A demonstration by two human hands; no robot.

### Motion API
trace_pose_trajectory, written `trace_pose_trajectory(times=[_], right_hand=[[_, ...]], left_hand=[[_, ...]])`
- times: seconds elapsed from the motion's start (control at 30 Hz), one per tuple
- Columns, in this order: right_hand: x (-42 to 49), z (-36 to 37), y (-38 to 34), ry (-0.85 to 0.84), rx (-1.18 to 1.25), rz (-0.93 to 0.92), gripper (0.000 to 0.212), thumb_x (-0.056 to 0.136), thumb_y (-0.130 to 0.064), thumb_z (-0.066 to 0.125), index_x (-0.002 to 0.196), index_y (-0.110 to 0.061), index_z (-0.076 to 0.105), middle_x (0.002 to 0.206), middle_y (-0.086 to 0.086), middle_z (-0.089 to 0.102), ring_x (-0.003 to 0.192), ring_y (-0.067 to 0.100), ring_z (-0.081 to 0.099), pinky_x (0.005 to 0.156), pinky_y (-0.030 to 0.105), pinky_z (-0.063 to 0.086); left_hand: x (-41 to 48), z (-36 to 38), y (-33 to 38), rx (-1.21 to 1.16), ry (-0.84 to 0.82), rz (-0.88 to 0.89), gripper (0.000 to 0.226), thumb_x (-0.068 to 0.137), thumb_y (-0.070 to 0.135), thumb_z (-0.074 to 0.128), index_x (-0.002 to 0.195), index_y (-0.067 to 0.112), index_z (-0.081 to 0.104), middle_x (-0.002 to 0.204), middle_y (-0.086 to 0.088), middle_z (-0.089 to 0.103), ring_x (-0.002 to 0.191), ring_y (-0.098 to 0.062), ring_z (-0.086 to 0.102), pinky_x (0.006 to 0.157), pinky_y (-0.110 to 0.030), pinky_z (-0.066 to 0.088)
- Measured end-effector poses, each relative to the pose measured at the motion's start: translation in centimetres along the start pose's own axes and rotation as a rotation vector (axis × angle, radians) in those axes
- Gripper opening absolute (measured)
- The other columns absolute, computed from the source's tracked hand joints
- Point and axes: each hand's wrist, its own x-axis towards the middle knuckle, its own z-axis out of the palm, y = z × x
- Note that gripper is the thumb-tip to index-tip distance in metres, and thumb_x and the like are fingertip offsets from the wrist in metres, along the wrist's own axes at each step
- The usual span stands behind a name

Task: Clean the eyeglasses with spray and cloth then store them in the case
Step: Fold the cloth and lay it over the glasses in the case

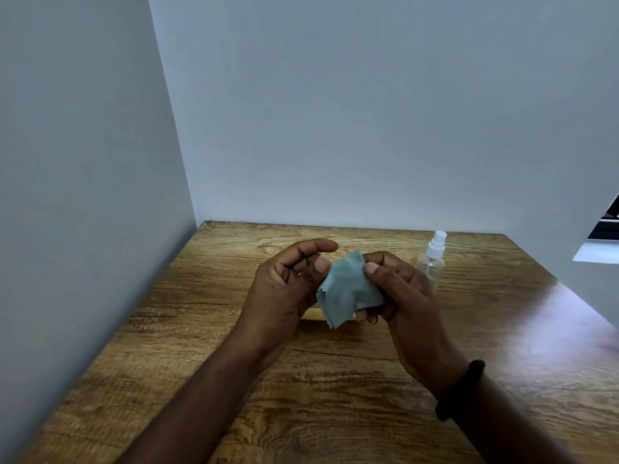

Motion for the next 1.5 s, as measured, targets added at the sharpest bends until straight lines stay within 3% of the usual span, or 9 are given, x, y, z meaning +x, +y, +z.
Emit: trace_pose_trajectory(times=[0.13,0.23,0.33,0.63,0.8,1.03,1.17,1.4,1.5], right_hand=[[-0.4,0.2,0.3,0.148,-0.678,-0.471,0.034,0.088,-0.037,0.066,0.105,-0.008,0.059,0.098,-0.004,0.062,0.072,0.01,0.057,0.055,0.018,0.042],[-0.9,0.3,0.2,0.107,-0.816,-0.701,0.032,0.086,-0.033,0.07,0.091,-0.003,0.061,0.094,0.004,0.056,0.078,0.012,0.049,0.065,0.016,0.036],[-1.4,1.2,0.1,0.059,-0.846,-0.707,0.03,0.09,-0.033,0.07,0.083,-0.004,0.064,0.086,0.005,0.057,0.074,0.016,0.052,0.058,0.024,0.042],[-1.3,1.4,0.2,0.114,-0.766,-0.591,0.01,0.085,-0.008,0.075,0.091,-0.005,0.068,0.085,-0.001,0.063,0.071,-0.001,0.052,0.063,0.005,0.037],[-1.4,1.5,0.0,0.088,-0.786,-0.603,0.013,0.091,-0.018,0.066,0.096,-0.006,0.07,0.081,-0.004,0.064,0.069,0.0,0.053,0.062,0.005,0.036],[-1.3,1.3,-0.4,0.111,-0.433,-0.425,0.016,0.093,-0.024,0.063,0.087,-0.01,0.069,0.075,-0.005,0.068,0.066,0.014,0.065,0.054,0.032,0.052],[-1.0,1.0,-0.7,0.093,-0.101,-0.224,0.014,0.091,-0.013,0.06,0.083,-0.002,0.064,0.07,0.0,0.062,0.062,0.012,0.056,0.054,0.025,0.046],[0.1,-0.6,-1.2,0.23,0.297,-0.024,0.017,0.086,-0.018,0.048,0.074,-0.01,0.057,0.073,0.009,0.043,0.07,0.022,0.04,0.061,0.036,0.032],[0.4,-1.9,-1.5,0.298,0.332,-0.027,0.017,0.087,-0.019,0.047,0.073,-0.012,0.055,0.071,0.005,0.044,0.069,0.017,0.043,0.061,0.036,0.032]], left_hand=[[0.0,-0.2,-0.1,0.036,0.031,0.01,0.026,0.08,0.034,0.081,0.105,0.027,0.078,0.091,-0.007,0.071,0.094,-0.022,0.069,0.077,-0.034,0.059],[-0.1,0.0,-0.2,0.08,0.007,0.028,0.022,0.082,0.027,0.083,0.103,0.028,0.078,0.08,0.003,0.069,0.083,-0.012,0.069,0.069,-0.024,0.056],[-0.5,0.6,-0.2,0.092,-0.012,0.035,0.026,0.08,0.019,0.078,0.105,0.016,0.074,0.076,0.0,0.068,0.072,-0.01,0.069,0.062,-0.02,0.055],[-0.1,0.2,-0.3,0.09,0.006,0.036,0.033,0.069,0.041,0.086,0.098,0.027,0.08,0.076,0.003,0.067,0.079,-0.015,0.069,0.076,-0.031,0.061],[-0.3,0.3,-0.2,0.144,-0.011,0.086,0.027,0.068,0.035,0.082,0.094,0.026,0.08,0.067,0.003,0.066,0.072,-0.012,0.07,0.071,-0.023,0.057],[-0.2,0.3,0.0,0.09,-0.019,0.062,0.047,0.057,0.053,0.094,0.094,0.026,0.081,0.07,0.007,0.064,0.068,-0.005,0.065,0.064,-0.021,0.055],[0.0,0.2,0.3,0.023,0.011,0.011,0.061,0.045,0.072,0.092,0.089,0.03,0.081,0.075,0.006,0.072,0.07,-0.008,0.067,0.061,-0.024,0.057],[0.4,-0.9,1.2,-0.227,0.029,-0.036,0.048,0.059,0.045,0.095,0.095,0.017,0.081,0.09,-0.005,0.074,0.083,-0.015,0.073,0.07,-0.027,0.064],[0.4,-1.1,1.8,-0.332,0.045,-0.056,0.033,0.064,0.03,0.084,0.092,0.012,0.079,0.081,-0.004,0.072,0.07,-0.012,0.073,0.059,-0.023,0.061]])
